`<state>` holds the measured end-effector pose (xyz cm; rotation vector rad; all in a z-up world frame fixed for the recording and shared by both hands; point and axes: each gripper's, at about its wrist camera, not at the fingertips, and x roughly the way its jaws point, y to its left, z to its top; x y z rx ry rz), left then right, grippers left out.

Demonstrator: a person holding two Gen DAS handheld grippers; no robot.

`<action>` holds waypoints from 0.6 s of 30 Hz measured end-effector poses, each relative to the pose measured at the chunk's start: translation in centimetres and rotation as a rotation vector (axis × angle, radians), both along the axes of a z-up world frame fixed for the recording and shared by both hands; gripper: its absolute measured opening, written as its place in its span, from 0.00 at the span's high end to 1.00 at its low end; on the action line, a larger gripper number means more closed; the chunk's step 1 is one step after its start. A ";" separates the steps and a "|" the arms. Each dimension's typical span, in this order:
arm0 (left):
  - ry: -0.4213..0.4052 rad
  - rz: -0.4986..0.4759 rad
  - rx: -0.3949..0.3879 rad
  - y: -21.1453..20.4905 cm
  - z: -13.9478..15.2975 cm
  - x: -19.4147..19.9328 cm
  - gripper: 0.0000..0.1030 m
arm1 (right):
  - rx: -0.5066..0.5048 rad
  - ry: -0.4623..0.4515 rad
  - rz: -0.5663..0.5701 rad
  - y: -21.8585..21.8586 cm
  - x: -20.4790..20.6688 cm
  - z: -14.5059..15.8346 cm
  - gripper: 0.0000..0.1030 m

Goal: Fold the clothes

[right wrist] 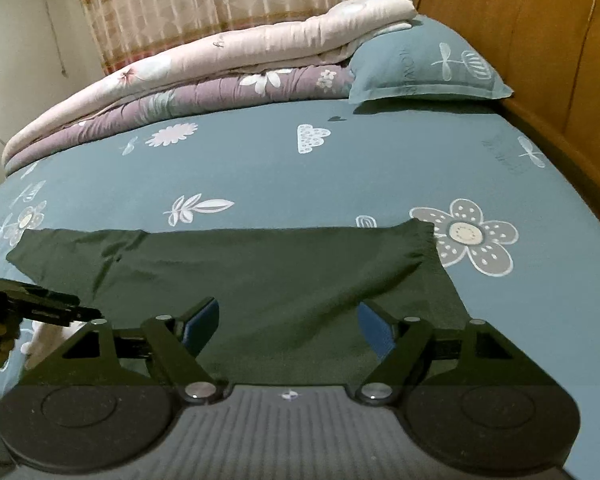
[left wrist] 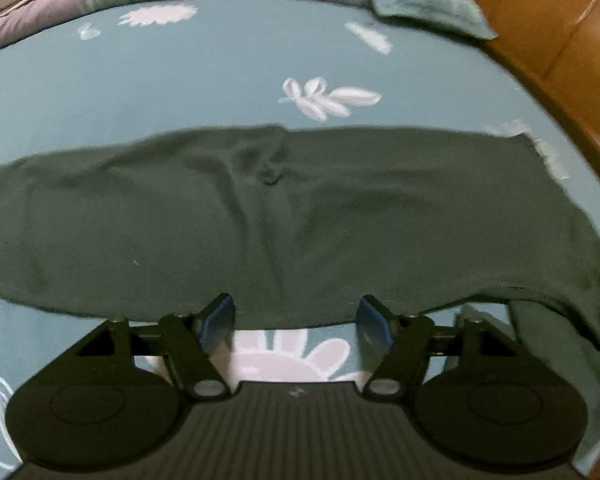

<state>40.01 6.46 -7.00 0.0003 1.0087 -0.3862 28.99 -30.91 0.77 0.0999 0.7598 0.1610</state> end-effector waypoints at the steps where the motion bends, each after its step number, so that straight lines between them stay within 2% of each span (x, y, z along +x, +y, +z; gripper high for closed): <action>1: -0.026 0.026 0.020 1.1 0.4 0.5 0.30 | 0.008 0.004 -0.006 0.1 -0.5 0.0 0.22; 4: -0.091 0.114 0.063 4.8 1.2 2.6 0.31 | 0.030 0.031 -0.019 0.9 -1.6 -0.4 0.21; 7: -0.131 0.192 0.103 8.6 0.5 4.9 0.31 | 0.036 0.064 -0.016 2.5 -2.5 -1.1 0.21; 12: -0.124 0.229 0.094 12.2 0.0 6.2 0.30 | 0.044 0.109 -0.024 5.2 -3.2 -2.2 0.21; 18: -0.116 0.272 0.081 16.6 -0.5 7.6 0.30 | -0.008 0.160 -0.007 8.9 -3.6 -2.6 0.21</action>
